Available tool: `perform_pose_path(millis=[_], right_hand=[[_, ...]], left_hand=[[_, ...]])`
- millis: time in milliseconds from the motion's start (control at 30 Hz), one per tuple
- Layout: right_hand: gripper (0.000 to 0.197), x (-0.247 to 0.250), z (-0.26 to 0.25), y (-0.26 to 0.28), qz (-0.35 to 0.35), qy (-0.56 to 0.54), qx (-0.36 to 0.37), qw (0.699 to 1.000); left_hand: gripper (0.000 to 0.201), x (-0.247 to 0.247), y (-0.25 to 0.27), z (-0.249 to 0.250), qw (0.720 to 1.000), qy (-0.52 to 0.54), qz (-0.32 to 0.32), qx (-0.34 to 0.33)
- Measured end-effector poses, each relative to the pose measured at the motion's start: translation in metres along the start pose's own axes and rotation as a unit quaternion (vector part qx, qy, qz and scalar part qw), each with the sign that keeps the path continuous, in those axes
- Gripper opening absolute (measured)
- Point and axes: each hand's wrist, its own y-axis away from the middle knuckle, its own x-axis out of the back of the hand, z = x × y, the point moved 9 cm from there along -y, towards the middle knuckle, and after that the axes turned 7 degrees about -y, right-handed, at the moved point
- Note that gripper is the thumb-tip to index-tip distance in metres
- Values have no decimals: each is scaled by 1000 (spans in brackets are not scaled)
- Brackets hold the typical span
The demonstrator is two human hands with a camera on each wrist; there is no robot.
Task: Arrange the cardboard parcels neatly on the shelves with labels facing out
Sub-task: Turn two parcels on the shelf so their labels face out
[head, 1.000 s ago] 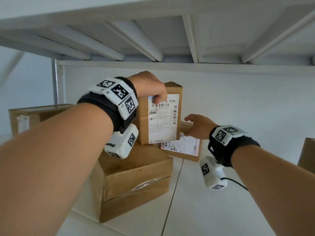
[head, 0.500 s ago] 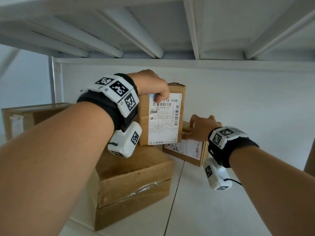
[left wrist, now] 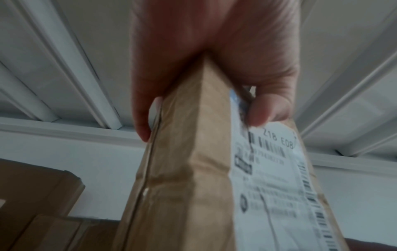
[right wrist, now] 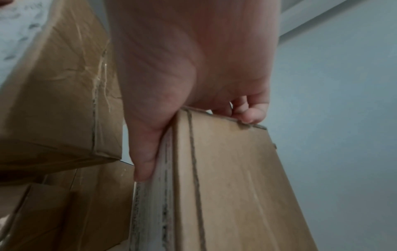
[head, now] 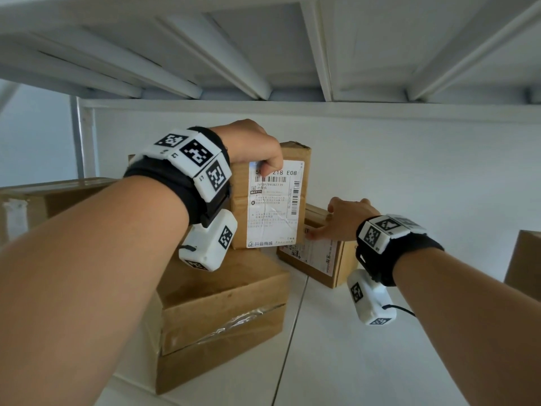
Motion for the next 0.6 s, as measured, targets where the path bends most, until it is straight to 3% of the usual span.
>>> perform_pose_path(millis=[167,333,433,600], right_hand=[[80,5,9,6,21,-13,-25,999],[94,13,20,18,32,-52,-58,997],[104,18,28,26,31,-82,-72,994],[117,13,41,44,-27,-193,-86,977]], left_hand=[[60,2,3,-1,1000,12,8,3],[46,4,7,-3,1000,21,18,6],[53,5,7,-3,1000,18,24,8],[56,4,12,3,1000,-5,13,6]])
